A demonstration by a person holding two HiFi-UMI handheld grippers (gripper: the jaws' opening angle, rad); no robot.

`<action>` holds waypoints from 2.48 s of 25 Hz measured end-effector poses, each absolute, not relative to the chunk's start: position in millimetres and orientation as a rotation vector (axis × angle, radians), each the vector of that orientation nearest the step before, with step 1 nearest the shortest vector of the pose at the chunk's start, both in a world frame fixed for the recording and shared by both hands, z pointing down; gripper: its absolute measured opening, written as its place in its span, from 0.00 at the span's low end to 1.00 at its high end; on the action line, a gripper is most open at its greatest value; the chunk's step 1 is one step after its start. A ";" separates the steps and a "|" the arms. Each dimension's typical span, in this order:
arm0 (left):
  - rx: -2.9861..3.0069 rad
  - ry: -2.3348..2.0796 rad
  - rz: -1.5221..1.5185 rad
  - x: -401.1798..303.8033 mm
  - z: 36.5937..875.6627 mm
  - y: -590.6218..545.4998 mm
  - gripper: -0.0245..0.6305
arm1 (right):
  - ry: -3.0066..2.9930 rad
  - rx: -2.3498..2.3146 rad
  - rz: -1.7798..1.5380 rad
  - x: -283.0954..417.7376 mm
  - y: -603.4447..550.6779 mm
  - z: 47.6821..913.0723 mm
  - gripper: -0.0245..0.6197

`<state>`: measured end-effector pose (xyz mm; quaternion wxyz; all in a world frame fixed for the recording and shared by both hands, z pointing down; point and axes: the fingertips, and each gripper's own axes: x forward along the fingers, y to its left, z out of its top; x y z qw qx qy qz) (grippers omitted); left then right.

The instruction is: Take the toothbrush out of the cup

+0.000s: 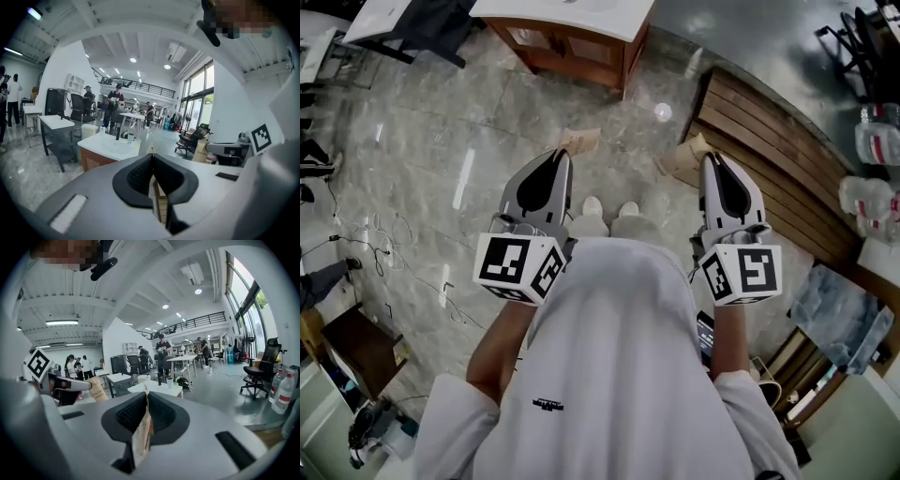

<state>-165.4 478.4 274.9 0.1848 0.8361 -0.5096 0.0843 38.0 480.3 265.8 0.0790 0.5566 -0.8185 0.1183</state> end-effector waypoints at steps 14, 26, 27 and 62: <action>2.422 -1.428 0.265 -105.5 271.0 463.8 0.04 | -2.486 1.595 0.375 84.8 477.9 277.3 0.06; 2.365 -1.416 0.235 -109.4 297.2 315.4 0.04 | -2.470 1.582 0.356 84.3 329.4 288.5 0.06; 2.361 -1.414 0.235 -110.4 297.4 295.5 0.04 | -2.471 1.571 0.354 82.3 310.6 288.5 0.06; 2.301 -1.491 0.211 -99.6 264.5 -31.6 0.04 | -2.557 1.454 0.315 83.4 -37.7 263.0 0.06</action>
